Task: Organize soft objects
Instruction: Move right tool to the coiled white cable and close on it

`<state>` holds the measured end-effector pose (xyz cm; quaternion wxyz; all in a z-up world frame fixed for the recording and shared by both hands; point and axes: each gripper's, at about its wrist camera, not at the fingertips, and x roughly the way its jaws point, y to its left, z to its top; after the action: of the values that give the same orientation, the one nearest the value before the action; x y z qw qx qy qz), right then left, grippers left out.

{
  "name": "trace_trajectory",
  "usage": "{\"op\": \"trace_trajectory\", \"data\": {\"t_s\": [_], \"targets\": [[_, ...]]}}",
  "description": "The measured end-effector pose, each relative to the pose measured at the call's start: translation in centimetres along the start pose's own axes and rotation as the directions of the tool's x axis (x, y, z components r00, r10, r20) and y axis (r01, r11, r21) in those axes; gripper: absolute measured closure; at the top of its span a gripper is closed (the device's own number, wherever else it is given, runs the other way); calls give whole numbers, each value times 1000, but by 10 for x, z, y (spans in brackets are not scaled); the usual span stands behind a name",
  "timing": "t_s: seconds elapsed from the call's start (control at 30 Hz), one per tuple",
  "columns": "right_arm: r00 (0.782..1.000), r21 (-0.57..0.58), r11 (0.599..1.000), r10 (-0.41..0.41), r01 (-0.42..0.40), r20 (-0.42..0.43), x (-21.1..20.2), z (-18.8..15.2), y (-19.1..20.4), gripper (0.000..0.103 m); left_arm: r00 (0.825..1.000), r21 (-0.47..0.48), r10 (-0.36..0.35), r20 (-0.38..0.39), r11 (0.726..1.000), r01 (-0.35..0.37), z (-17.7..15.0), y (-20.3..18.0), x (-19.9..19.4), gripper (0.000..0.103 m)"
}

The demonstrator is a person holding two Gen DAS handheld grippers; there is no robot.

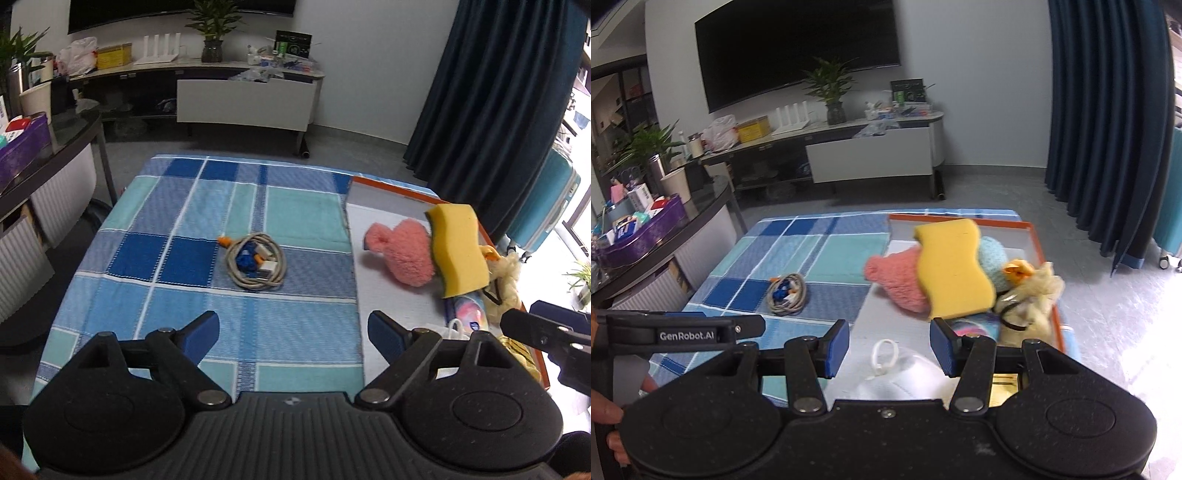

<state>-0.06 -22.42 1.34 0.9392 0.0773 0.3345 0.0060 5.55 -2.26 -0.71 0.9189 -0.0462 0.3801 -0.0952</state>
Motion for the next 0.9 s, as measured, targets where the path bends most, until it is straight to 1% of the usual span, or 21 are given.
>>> {"op": "trace_trajectory", "data": {"t_s": [0.1, 0.43, 0.47, 0.5, 0.57, 0.63, 0.73, 0.9], "targets": [[999, -23, 999, 33, -33, -15, 13, 3, 14, 43, 1000, -24, 30, -2, 999, -30, 2, 15, 1, 13], [990, -62, 991, 115, -120, -81, 60, 9, 52, 43, 996, -66, 83, -13, 994, -84, 4, 50, 8, 12], [988, -65, 989, 123, -129, -90, 66, 11, 55, 41, 996, -69, 89, -15, 994, -90, 4, 53, 9, 12], [987, -69, 988, 130, -137, -95, 71, 12, 59, 31, 995, -73, 96, -16, 993, -96, 4, 56, 10, 12], [986, -77, 987, 137, -144, -93, 81, 15, 65, 24, 994, -78, 108, -16, 991, -109, 4, 64, 10, 12], [985, -80, 985, 141, -150, -102, 93, 20, 70, 24, 994, -83, 111, -19, 990, -112, 3, 71, 10, 12], [985, -81, 987, 127, -137, -118, 113, 28, 74, 24, 992, -84, 123, -17, 989, -124, 3, 77, 12, 12], [977, -76, 985, 144, -157, -155, 149, 42, 80, 26, 993, -96, 117, -17, 988, -118, 4, 87, 17, 12]]}}
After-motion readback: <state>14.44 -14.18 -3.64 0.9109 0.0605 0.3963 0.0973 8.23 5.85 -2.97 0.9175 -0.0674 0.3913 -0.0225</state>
